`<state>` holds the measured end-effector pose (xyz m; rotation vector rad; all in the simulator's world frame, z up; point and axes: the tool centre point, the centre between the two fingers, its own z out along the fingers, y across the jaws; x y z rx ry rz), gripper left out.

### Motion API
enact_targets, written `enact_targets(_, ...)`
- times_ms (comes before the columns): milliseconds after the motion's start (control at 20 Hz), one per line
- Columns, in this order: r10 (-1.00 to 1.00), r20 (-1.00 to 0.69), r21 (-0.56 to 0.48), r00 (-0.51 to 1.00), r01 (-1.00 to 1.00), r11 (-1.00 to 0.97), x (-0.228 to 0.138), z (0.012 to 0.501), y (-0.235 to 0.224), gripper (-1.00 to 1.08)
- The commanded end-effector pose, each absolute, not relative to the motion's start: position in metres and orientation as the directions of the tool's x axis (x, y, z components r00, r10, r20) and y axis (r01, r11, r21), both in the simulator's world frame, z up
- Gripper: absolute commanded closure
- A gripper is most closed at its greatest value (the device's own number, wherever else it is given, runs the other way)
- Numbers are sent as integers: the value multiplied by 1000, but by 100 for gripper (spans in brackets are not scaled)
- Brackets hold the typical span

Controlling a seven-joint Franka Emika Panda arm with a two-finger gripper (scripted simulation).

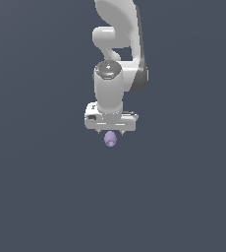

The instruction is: Pick up the object and move it to a goal position.

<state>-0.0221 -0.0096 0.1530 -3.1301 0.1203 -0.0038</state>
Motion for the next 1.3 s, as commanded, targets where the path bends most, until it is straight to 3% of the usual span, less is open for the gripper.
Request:
enact_targets(0,-111,1,-8,994,-111,-994,-32,139,-10,-92)
enact_targets(550,-230,0,-1,973,-230,-973,-67,96,-13,-92)
enact_targets(1250,-237,-1,0,972,-237,-972,-71,66,-13,-92)
